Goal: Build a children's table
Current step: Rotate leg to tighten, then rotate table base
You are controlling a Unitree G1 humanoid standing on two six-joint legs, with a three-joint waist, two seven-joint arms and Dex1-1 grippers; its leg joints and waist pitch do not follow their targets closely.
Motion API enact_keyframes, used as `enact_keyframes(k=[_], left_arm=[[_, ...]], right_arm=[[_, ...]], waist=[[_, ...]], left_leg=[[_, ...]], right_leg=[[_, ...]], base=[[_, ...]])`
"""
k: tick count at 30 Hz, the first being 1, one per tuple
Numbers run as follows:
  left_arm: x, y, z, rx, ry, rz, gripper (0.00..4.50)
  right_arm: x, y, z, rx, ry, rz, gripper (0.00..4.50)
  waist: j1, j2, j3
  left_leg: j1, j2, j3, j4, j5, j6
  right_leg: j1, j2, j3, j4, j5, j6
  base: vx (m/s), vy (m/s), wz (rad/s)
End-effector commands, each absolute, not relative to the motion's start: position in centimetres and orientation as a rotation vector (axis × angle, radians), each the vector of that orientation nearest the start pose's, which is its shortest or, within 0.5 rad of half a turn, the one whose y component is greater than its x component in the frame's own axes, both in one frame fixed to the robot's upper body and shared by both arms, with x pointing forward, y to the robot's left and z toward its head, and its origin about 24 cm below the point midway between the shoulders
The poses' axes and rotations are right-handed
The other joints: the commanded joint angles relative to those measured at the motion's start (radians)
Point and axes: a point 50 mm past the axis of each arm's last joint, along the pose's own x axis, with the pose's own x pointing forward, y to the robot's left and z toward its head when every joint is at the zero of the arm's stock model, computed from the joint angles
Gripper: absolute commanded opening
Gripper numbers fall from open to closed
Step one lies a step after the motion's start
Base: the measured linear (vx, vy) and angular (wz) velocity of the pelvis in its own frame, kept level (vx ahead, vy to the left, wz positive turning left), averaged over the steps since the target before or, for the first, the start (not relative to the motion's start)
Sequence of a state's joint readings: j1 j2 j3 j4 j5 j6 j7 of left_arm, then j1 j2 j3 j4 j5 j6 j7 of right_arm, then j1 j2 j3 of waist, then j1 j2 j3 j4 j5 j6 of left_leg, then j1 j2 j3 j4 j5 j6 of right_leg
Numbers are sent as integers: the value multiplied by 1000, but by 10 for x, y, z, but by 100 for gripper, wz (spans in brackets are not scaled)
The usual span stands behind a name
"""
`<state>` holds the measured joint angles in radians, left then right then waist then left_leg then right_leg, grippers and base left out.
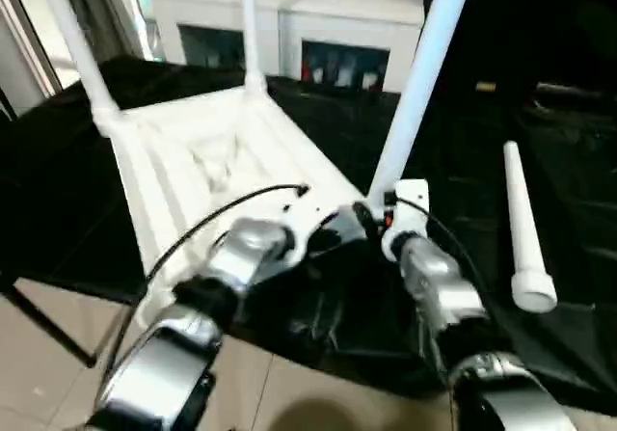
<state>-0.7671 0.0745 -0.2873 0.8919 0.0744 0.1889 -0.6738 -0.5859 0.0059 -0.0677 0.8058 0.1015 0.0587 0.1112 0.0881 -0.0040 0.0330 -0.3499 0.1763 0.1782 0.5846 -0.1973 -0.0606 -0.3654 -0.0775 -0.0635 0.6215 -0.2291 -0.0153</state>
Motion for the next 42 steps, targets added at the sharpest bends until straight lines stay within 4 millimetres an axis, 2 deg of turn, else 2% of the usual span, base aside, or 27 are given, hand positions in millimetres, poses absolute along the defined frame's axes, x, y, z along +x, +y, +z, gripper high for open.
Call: enact_keyframes(k=[1,4,6,8,9,14,17,19,20,21,22,23,25,26,28,30,31,32,33,34,35,36,37,38,39,40,42], left_arm=[[345,57,29,341,480,-904,0],[345,57,28,355,474,-919,0],[344,58,27,365,463,-931,0],[344,57,28,377,430,-950,0],[344,56,29,378,411,-959,0],[346,48,40,367,282,-987,0],[350,45,48,370,215,-945,0],[353,45,50,392,193,-917,0],[355,46,53,394,171,-889,0],[357,46,56,377,157,-872,27],[359,47,60,331,152,-874,27],[362,48,66,290,139,-883,55],[363,48,70,278,128,-887,60],[363,50,73,274,110,-884,69],[365,53,78,266,90,-875,94],[365,61,86,235,49,-863,99],[364,71,94,194,9,-844,111],[363,72,95,191,6,-843,126],[356,95,109,113,-51,-808,137],[355,99,111,101,-62,-803,137],[346,115,115,76,-75,-805,141],[342,122,116,68,-78,-811,152],[342,122,116,68,-78,-811,164],[335,136,114,93,-62,-800,173],[328,154,112,126,-45,-773,179],[327,156,112,129,-43,-769,198],[317,185,111,167,-25,-686,218]], right_arm=[[331,-87,-2,97,410,265,267],[330,-86,-3,87,405,268,267],[331,-89,-1,122,379,262,323],[332,-94,1,123,356,252,340],[333,-97,3,105,348,240,347],[334,-119,16,3,258,202,372],[330,-135,29,-8,180,178,372],[328,-139,33,-10,162,169,372],[326,-141,35,-11,150,168,372],[324,-143,37,-12,139,168,375],[320,-143,39,-14,130,188,375],[315,-142,42,-16,125,218,376],[312,-142,43,-16,125,234,376],[309,-141,44,-8,126,245,376],[306,-141,44,-2,129,259,376],[301,-140,46,5,129,294,376],[298,-139,45,-4,143,326,376],[297,-139,45,-4,144,329,376],[294,-138,40,-34,192,363,376],[294,-138,39,-40,201,368,376],[294,-138,36,-67,221,373,376],[294,-138,35,-80,229,375,376],[294,-138,35,-80,229,375,376],[294,-137,34,-86,242,376,376],[294,-137,34,-90,254,376,376],[294,-137,34,-90,255,376,376],[295,-136,34,-88,270,376,376]], waist=[[-5,-1,-37],[-2,-4,-37],[-1,-5,-36],[0,-7,-34],[-2,-9,-35],[6,-13,-34],[15,-13,-39],[17,-11,-41],[17,-9,-47],[16,-9,-52],[16,-6,-57],[16,-8,-56],[14,-11,-62],[13,-7,-61],[10,-9,-60],[9,3,-57],[9,-2,-55],[10,4,-57],[5,-3,-53],[2,-3,-51],[0,-4,-51],[-3,-6,-48],[-6,-1,-43],[-5,-14,-44],[-3,-15,-40],[-1,-7,-39],[-2,-10,-40]], left_leg=[[6,57,-23,-85,-237,-1],[8,57,-22,-84,-225,12],[7,58,-21,-85,-225,20],[8,57,-20,-86,-234,23],[2,58,-24,-91,-225,23],[8,60,-21,-92,-218,26],[9,64,-18,-90,-179,42],[3,65,-19,-88,-154,49],[-5,62,-22,-85,-113,58],[-8,60,-21,-76,-62,75],[-13,58,-22,-69,-3,102],[-14,57,-21,-67,12,116],[-18,54,-21,-55,67,165],[-18,55,-19,-53,63,179],[-19,54,-18,-53,51,184],[-18,58,-19,-54,21,182],[-19,61,-19,-55,3,179],[-17,65,-21,-56,3,174],[-19,65,-17,-57,-12,170],[-25,66,-19,-60,-23,159],[-21,65,-16,-59,-41,143],[-24,62,-13,-62,-42,139],[-19,60,-9,-63,-65,121],[-15,61,-9,-63,-76,112],[-15,64,-9,-69,-88,96],[-14,66,-12,-71,-100,85],[-11,66,-12,-73,-98,54]], right_leg=[[18,-85,59,-99,-213,-170],[19,-86,59,-98,-209,-170],[19,-88,59,-103,-238,-165],[17,-88,59,-109,-274,-156],[23,-89,57,-109,-287,-144],[19,-88,59,-116,-298,-132],[20,-86,59,-106,-200,-145],[23,-85,59,-98,-135,-154],[31,-84,55,-87,-62,-158],[31,-80,54,-75,46,-165],[33,-78,52,-61,170,-181],[32,-76,50,-59,214,-189],[34,-77,47,-45,347,-221],[32,-79,46,-46,358,-233],[32,-79,45,-45,346,-245],[31,-81,46,-49,297,-254],[32,-81,46,-51,276,-257],[35,-83,46,-46,277,-266],[32,-80,45,-49,257,-274],[38,-83,44,-48,221,-283],[33,-82,46,-50,170,-282],[31,-78,47,-55,145,-274],[22,-70,48,-62,89,-260],[22,-70,48,-62,65,-250],[20,-70,49,-65,17,-235],[18,-72,49,-62,-7,-228],[17,-70,51,-61,-23,-202]], base=[[0,0,0],[0,0,0],[0,0,0],[0,0,0],[0,0,0],[0,0,0],[0,0,0],[0,0,0],[0,0,0],[0,0,0],[0,0,0],[0,0,0],[0,0,0],[0,0,0],[0,0,0],[0,0,0],[0,0,0],[0,0,0],[0,0,0],[0,0,0],[0,0,0],[0,0,0],[0,0,0],[0,0,0],[0,0,0],[0,0,0],[0,0,0]])
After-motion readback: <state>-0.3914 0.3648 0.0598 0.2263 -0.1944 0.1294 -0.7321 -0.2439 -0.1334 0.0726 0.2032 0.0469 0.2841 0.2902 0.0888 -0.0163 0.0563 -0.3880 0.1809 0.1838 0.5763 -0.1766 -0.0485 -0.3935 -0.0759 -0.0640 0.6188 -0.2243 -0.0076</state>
